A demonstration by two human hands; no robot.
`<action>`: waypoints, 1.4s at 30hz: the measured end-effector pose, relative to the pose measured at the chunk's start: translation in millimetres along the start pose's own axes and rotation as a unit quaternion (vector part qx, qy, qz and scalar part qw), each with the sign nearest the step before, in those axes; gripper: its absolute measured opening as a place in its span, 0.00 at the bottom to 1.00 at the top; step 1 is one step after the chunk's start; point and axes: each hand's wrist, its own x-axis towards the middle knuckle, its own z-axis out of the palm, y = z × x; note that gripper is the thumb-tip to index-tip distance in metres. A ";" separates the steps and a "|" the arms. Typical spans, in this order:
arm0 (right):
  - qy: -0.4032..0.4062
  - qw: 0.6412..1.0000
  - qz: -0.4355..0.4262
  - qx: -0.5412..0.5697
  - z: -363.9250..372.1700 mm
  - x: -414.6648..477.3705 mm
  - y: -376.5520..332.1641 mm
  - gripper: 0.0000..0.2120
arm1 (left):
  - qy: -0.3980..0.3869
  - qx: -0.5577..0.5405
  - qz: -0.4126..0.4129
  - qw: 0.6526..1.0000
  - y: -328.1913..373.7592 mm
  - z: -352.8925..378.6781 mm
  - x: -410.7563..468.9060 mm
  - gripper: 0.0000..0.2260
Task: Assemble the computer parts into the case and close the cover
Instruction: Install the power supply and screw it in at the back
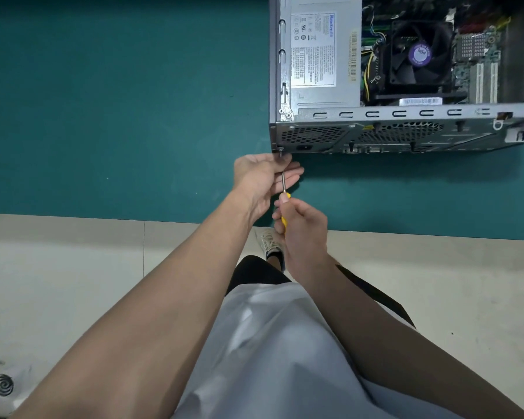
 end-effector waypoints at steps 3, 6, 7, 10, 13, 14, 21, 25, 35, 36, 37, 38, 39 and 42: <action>-0.126 0.960 0.143 0.207 -8.1 1.8 -5.6 0.11 | -0.025 0.022 -0.004 0.999 3.5 -2.8 -0.6 0.04; -0.191 0.890 0.229 0.345 -13.4 5.5 -4.9 0.12 | -0.025 0.022 -0.006 0.999 4.1 -2.6 -2.3 0.03; -0.189 0.893 0.225 0.340 -12.3 6.0 -4.1 0.12 | -0.015 0.018 -0.004 1.000 3.5 -1.5 -2.5 0.02; -0.095 0.977 0.124 0.145 -5.6 2.3 -0.2 0.12 | 0.019 0.007 0.007 1.000 0.0 1.0 -2.5 0.01; 0.068 0.983 -0.056 -0.161 -2.6 -2.7 11.0 0.12 | 0.031 0.017 0.018 0.999 -3.8 2.3 -1.7 0.02; 0.083 0.970 -0.093 -0.209 -1.3 -3.1 13.4 0.15 | 0.028 0.020 0.020 0.999 -3.9 2.8 -1.4 0.02; -0.159 0.900 0.226 0.337 -9.8 -0.1 -2.8 0.13 | -0.024 0.020 0.005 0.999 5.5 -2.5 -1.8 0.02; -0.071 0.954 0.153 0.248 1.6 -4.5 1.7 0.14 | 0.023 0.012 0.013 1.000 1.9 0.7 -2.6 0.01; -0.032 0.992 0.037 0.114 7.0 -0.1 2.9 0.14 | 0.017 0.003 0.012 1.000 0.7 1.1 -3.5 0.01; -0.094 0.963 0.118 0.224 3.9 -0.4 0.7 0.13 | 0.009 0.003 0.009 1.000 1.6 0.0 -3.7 0.01; -0.140 0.923 0.176 0.311 0.7 0.1 -0.6 0.12 | 0.002 0.004 0.005 1.000 2.4 -1.1 -4.0 0.03; -0.169 0.888 0.212 0.372 -1.8 1.3 -1.4 0.12 | -0.002 0.007 0.001 1.000 3.3 -1.4 -3.8 0.04; -0.181 0.865 0.229 0.408 -3.3 2.8 -1.3 0.13 | -0.002 0.011 -0.001 1.000 4.4 -1.5 -3.8 0.05; -0.146 0.902 0.190 0.358 3.1 2.7 1.7 0.14 | 0.014 0.018 0.008 1.000 6.9 0.7 -3.6 0.01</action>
